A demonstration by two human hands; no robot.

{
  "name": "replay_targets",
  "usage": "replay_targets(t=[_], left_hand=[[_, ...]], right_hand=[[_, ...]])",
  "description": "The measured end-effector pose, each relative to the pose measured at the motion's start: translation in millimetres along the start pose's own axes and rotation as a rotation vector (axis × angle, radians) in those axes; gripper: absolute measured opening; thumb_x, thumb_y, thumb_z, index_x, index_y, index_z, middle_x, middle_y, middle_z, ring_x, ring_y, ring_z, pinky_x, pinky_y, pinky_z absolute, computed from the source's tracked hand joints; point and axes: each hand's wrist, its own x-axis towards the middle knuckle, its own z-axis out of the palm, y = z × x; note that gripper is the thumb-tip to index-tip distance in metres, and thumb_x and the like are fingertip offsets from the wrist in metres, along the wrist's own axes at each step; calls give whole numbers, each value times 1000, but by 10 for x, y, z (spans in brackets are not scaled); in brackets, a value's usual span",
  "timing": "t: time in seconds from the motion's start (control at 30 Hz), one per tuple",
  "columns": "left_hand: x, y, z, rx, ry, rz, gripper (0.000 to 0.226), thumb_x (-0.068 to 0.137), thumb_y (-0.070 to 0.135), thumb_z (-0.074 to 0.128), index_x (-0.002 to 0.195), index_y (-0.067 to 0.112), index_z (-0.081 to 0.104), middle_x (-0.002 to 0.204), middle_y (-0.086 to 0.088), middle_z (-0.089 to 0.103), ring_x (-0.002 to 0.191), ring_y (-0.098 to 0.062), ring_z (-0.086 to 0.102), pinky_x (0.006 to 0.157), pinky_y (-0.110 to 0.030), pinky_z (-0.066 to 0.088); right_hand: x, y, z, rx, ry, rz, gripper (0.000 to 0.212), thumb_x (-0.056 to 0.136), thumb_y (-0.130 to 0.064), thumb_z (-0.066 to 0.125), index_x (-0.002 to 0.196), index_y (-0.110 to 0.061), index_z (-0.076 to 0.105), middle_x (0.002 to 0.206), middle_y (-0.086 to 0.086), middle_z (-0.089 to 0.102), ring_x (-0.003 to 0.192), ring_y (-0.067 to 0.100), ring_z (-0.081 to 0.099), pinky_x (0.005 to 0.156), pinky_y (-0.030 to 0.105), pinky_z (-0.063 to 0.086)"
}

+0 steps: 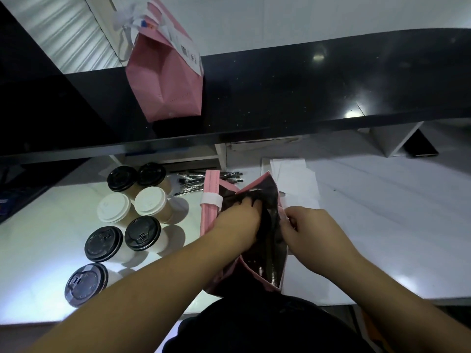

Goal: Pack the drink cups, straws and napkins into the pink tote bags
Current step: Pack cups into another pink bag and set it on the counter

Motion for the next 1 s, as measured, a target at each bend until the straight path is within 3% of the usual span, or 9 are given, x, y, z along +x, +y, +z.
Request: replay_targets(t=[0.17, 0.33, 0.43, 0.53, 0.63, 0.77, 0.83, 0.9, 1.0], left_hand=[[42, -39, 87, -37, -33, -44, 62, 97, 17, 65, 151, 10, 36, 144, -20, 43, 119, -41, 60, 96, -48, 50], [47, -69, -67, -87, -145, -51, 72, 94, 25, 73, 153, 10, 35, 150, -21, 41, 126, -41, 58, 102, -47, 50], [-73, -58, -396, -163, -197, 14, 69, 94, 31, 74, 152, 14, 42, 150, -15, 48, 129, -35, 57, 104, -41, 49], [-416, -104, -736, -339, -20, 175, 46, 100, 29, 64, 145, 28, 55, 142, 1, 60, 124, -20, 61, 101, -34, 52], [-931, -318, -922, -707, 283, 228, 30, 101, 31, 61, 128, 44, 63, 124, 24, 65, 113, 1, 65, 92, -17, 55], [-1396, -1048, -686, -599, 567, -114, 19, 99, 33, 61, 113, 45, 60, 108, 27, 62, 101, 4, 62, 74, -8, 48], [-1590, -1502, -356, -414, 459, -376, 26, 96, 33, 66, 121, 36, 59, 112, 21, 60, 100, -3, 61, 76, -19, 48], [-1793, -1849, 22, -299, 291, -581, 41, 92, 35, 72, 129, 24, 59, 122, 3, 61, 110, -23, 62, 85, -35, 50], [-2067, -2102, 467, -332, 184, -807, 70, 85, 43, 80, 144, 20, 51, 139, -10, 56, 124, -35, 56, 99, -46, 51]], right_hand=[[10, -48, 54, -2, 19, -15, 39, 100, -27, 48, 63, -17, 44, 54, 1, 51, 51, 17, 48, 45, 31, 25], [40, -100, 36, -13, 9, -1, 36, 101, -29, 46, 69, -15, 54, 63, 2, 64, 60, 21, 61, 56, 44, 51], [71, -107, 4, -1, 24, -2, 39, 102, -30, 46, 66, -19, 54, 62, 1, 64, 59, 18, 62, 54, 41, 50], [87, -107, 0, 31, 32, -22, 40, 104, -30, 46, 65, -24, 52, 61, -1, 61, 61, 17, 65, 51, 37, 47], [92, -104, 30, 12, 74, -55, 37, 104, -27, 48, 68, -21, 56, 61, -2, 61, 59, 17, 61, 51, 35, 45], [108, -104, 46, 2, 52, -47, 41, 104, -34, 47, 68, -16, 59, 58, 1, 64, 56, 19, 62, 55, 44, 54], [127, -125, 37, -2, 54, -55, 42, 103, -36, 48, 67, -18, 60, 54, -1, 64, 53, 18, 61, 53, 44, 54], [155, -150, 35, -9, 41, -54, 42, 102, -39, 48, 67, -21, 62, 53, -3, 64, 51, 16, 62, 52, 42, 55], [188, -173, 43, -17, 16, -36, 40, 101, -42, 47, 69, -25, 63, 54, -8, 65, 52, 12, 62, 49, 35, 52]])
